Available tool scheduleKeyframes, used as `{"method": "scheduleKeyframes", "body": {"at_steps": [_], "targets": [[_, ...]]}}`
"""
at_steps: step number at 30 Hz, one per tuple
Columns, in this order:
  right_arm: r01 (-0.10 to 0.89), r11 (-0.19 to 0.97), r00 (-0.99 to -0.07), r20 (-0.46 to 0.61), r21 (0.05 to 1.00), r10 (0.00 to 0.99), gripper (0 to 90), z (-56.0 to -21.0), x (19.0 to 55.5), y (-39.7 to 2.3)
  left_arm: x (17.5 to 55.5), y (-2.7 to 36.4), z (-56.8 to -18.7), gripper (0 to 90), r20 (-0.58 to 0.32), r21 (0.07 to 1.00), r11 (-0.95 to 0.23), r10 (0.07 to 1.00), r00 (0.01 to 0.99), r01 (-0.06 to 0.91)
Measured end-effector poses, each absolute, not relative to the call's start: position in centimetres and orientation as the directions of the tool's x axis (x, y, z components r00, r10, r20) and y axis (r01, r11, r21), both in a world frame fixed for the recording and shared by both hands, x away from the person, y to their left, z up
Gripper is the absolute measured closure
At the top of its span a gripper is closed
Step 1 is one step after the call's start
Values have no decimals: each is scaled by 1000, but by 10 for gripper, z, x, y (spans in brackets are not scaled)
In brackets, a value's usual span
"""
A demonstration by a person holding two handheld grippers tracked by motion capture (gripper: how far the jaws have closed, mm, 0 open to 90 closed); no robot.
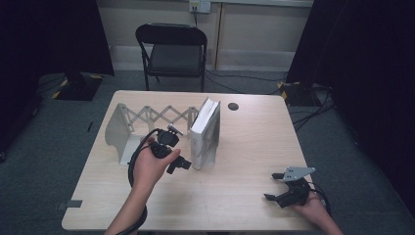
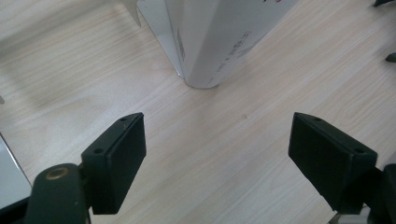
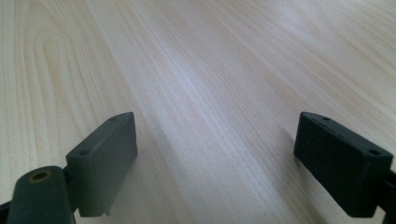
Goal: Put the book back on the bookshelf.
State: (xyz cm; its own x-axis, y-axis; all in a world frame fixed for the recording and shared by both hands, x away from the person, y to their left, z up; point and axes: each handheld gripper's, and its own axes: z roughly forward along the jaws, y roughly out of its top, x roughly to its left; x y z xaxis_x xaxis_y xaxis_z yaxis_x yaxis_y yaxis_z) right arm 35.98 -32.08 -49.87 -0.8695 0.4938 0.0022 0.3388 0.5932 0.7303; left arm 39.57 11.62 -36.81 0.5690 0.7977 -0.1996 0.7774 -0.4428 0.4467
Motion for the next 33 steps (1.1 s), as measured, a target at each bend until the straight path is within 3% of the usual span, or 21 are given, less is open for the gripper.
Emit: {"method": "scheduleKeyframes", "body": {"at_steps": [33], "targets": [[339, 593, -869, 2, 730, 494, 127, -499, 360, -321, 389, 132, -387, 183, -194, 444, -457, 791, 581, 771]]}}
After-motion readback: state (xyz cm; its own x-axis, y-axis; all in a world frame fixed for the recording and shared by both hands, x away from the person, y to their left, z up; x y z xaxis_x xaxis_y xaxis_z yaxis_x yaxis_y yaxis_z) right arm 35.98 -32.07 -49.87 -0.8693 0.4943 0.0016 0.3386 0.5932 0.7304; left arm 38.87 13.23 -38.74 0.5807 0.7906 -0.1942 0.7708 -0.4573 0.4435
